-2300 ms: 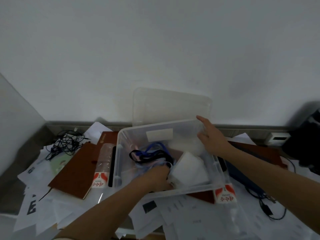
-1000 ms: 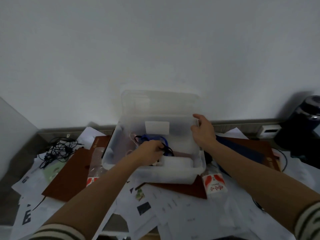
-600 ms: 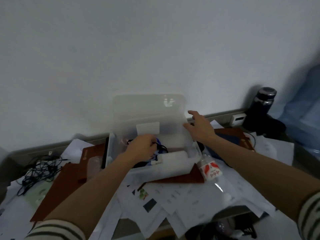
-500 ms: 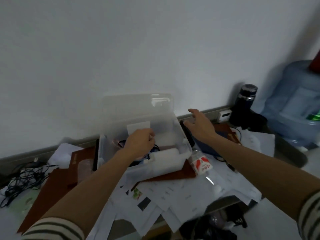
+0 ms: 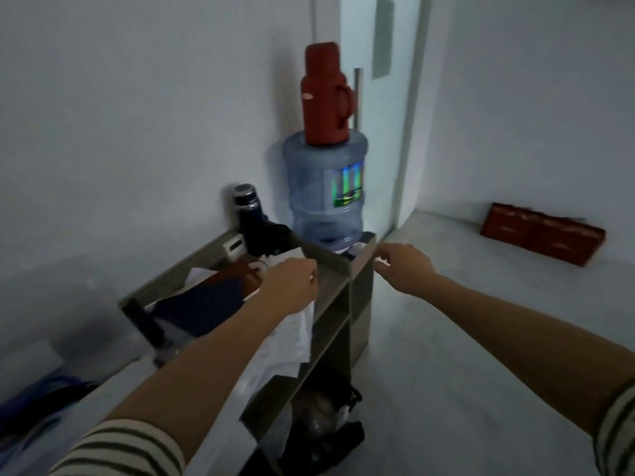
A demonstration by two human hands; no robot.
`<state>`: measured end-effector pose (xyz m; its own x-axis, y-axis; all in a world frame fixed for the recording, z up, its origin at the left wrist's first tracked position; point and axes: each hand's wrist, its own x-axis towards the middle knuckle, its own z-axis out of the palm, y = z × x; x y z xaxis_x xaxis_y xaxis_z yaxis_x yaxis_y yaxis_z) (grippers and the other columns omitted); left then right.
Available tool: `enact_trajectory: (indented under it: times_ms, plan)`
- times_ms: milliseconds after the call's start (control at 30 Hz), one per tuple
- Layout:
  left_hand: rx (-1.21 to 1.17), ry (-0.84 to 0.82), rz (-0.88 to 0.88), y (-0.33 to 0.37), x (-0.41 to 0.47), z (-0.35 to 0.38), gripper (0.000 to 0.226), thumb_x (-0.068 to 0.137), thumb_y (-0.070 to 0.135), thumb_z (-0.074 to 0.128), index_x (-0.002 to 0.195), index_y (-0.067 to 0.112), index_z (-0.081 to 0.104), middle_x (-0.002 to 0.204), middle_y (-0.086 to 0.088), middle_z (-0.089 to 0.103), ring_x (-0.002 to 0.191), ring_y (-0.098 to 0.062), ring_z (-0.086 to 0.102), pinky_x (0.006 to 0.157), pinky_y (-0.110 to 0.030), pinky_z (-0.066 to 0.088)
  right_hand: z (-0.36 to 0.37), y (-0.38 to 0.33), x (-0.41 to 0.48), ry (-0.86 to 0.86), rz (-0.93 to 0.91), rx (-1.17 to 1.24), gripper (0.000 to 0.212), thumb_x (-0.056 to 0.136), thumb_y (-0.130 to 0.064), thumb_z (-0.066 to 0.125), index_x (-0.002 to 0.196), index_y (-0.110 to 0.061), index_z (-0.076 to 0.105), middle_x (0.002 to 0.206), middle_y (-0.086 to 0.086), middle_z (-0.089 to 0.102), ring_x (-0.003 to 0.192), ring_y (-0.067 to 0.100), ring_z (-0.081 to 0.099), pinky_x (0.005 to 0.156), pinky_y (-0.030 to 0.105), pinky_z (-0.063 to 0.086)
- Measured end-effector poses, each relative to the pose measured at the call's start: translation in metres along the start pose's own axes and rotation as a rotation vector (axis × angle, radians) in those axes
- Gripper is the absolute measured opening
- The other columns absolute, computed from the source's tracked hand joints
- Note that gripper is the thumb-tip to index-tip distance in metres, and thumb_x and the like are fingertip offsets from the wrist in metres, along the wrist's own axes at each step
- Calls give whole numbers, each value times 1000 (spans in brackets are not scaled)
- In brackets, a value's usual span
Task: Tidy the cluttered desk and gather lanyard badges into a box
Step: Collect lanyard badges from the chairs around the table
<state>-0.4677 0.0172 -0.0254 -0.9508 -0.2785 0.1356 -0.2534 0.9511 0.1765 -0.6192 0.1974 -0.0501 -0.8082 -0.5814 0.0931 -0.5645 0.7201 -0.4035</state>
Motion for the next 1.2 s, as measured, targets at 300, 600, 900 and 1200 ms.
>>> enact_trajectory:
  times_ms: [300,600,900,1200]
  plan:
    - [-84,-258,309,261,97,105,24,94,29,50,113,18,59,99,-4,67,90,-22,62,70,-30,43,-111,286,-102,65,431,-57,31,93,-34,54,119,-21,64,115,0,67,101,20,62,87,36,52]
    - [20,-390,637,483,190,186,26,93,31,51,115,20,59,113,-4,63,100,-25,60,82,-34,48,-164,481,-195,139,821,-11,31,92,-37,54,118,-23,64,114,-1,68,101,20,63,83,32,51]
    - [83,-485,1033,701,282,251,30,92,31,48,117,21,60,112,-3,65,101,-23,60,79,-32,47,-234,636,-270,258,1251,14,29,91,-38,57,115,-25,65,111,-1,68,99,20,63,81,30,52]
    - [190,-586,1387,925,269,308,32,92,32,47,121,22,58,121,-7,62,109,-27,58,84,-33,45,-265,721,-403,411,1615,103,26,90,-38,61,114,-27,66,105,-4,68,96,18,63,80,32,52]
